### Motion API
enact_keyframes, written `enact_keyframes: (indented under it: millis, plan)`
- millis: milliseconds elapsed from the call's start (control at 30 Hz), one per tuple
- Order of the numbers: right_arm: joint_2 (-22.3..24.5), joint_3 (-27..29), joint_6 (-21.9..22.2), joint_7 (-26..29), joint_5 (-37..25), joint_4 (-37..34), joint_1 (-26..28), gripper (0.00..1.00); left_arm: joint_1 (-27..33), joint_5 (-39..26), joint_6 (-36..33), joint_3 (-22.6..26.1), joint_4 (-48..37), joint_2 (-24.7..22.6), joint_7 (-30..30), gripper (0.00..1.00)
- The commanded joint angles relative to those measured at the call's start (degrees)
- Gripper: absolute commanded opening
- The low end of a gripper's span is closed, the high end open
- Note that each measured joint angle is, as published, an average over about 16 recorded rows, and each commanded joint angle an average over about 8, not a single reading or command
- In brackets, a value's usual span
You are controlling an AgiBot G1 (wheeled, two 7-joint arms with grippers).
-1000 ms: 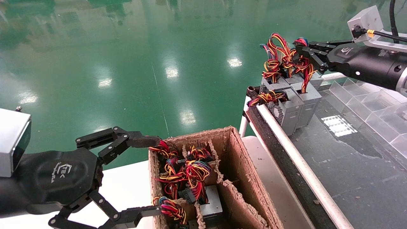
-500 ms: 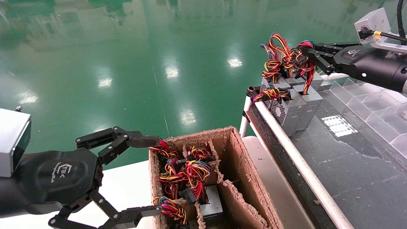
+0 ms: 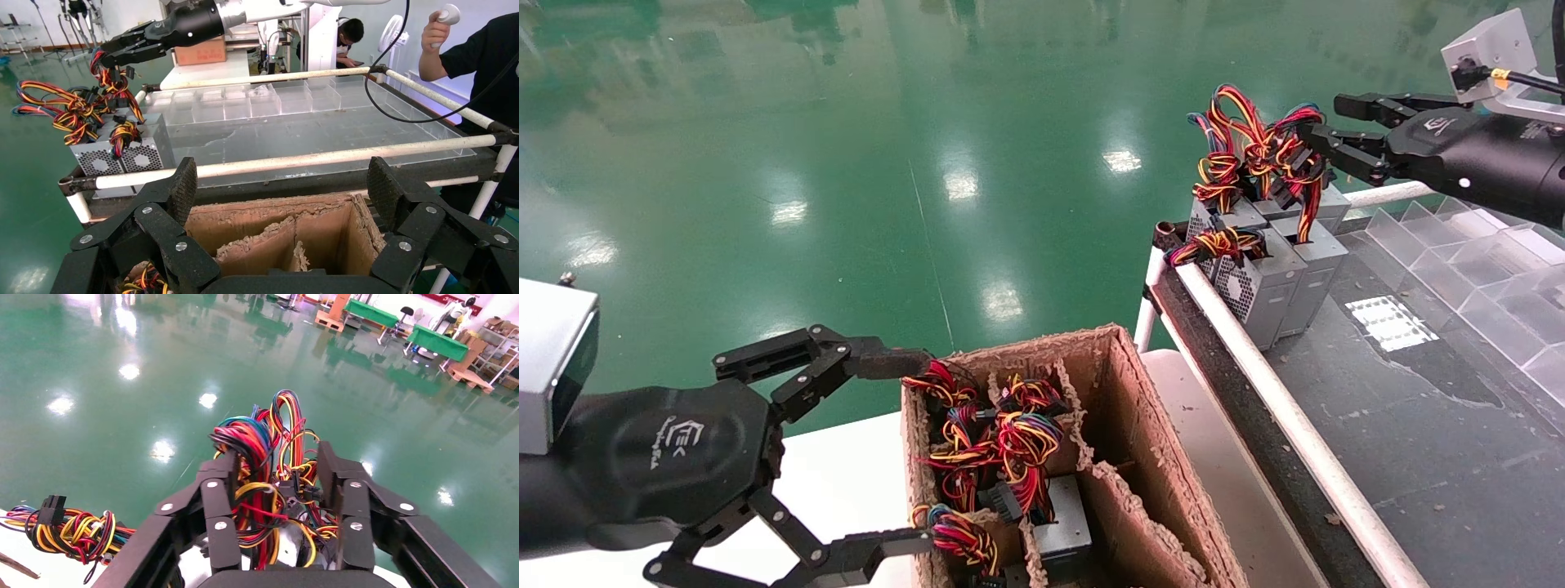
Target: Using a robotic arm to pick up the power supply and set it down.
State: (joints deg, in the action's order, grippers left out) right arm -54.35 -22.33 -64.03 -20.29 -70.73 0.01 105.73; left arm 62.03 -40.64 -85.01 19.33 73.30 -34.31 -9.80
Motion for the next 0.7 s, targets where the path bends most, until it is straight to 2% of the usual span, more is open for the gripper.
enact_keyframes:
  millis: [33,467,700]
  plan:
    - [0.1,0.1,-0.1,0.0,0.1,0.1,0.1,1.00,0.0,0.0,0.0,0.0,0.0,0.0,0.0,1.00]
    - [0.5,-0.1,-4.7,0.0,-0.1,0.5,0.1,1.00,0.0,0.0,0.0,0.0,0.0,0.0,0.0,1.00]
    - [0.4,-1.0,-4.5,0.1,-1.4,0.2,0.1,1.00,0.0,0.0,0.0,0.0,0.0,0.0,0.0,1.00]
